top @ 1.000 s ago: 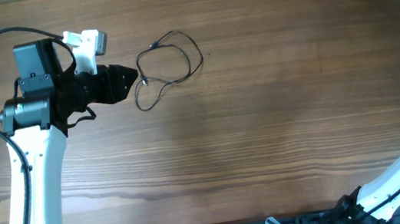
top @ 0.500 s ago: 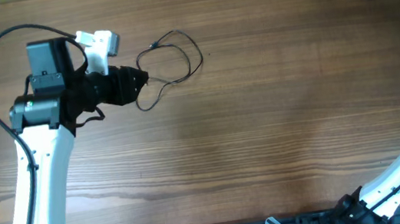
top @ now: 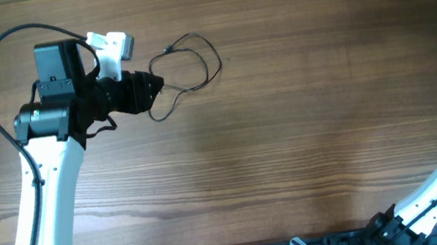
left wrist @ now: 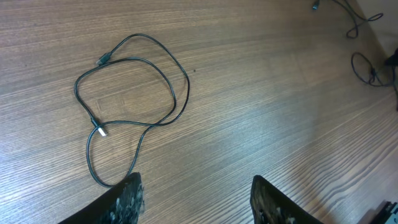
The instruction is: Untangle cables
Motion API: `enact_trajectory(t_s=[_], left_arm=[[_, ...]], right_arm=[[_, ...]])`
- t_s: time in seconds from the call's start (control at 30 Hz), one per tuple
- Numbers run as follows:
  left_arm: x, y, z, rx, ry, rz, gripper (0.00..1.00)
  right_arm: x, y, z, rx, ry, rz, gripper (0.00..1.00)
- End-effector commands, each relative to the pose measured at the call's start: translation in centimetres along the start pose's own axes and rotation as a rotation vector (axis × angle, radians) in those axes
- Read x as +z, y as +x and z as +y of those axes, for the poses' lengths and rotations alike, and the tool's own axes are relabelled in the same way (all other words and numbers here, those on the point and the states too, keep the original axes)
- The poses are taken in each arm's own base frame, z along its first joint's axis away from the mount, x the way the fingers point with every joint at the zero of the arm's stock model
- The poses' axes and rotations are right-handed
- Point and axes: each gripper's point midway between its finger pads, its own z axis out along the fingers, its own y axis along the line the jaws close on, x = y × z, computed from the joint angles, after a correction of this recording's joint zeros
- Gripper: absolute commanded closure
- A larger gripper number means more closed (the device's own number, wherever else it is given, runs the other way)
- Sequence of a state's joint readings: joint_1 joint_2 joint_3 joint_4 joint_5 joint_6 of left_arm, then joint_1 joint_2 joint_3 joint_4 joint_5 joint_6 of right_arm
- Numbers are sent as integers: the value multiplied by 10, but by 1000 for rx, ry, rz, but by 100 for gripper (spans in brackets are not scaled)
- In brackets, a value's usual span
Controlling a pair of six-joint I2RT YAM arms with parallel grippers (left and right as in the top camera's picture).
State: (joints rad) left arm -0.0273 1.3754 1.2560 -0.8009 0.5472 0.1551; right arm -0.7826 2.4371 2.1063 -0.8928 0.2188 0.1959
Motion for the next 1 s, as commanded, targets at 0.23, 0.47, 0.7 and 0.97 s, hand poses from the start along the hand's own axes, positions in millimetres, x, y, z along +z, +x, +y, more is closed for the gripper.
enact_trajectory(t_s=[0.23,0.47,0.7,0.97], left_arm=[[-1,-2,-1,3,-5,-7,43],[-1,-3,-1,3,-5,-8,43],[-1,-2,-1,24,-4,-6,43],[-1,-4,-3,66,6,-13,45]], right_arm=[[-1,0,6,-5,-43,8,0],[-30,-16,9,31,-89,-48,0],[-86,-28,0,94,-108,-103,0],[-160,-28,-2,111,-114,-167,0]])
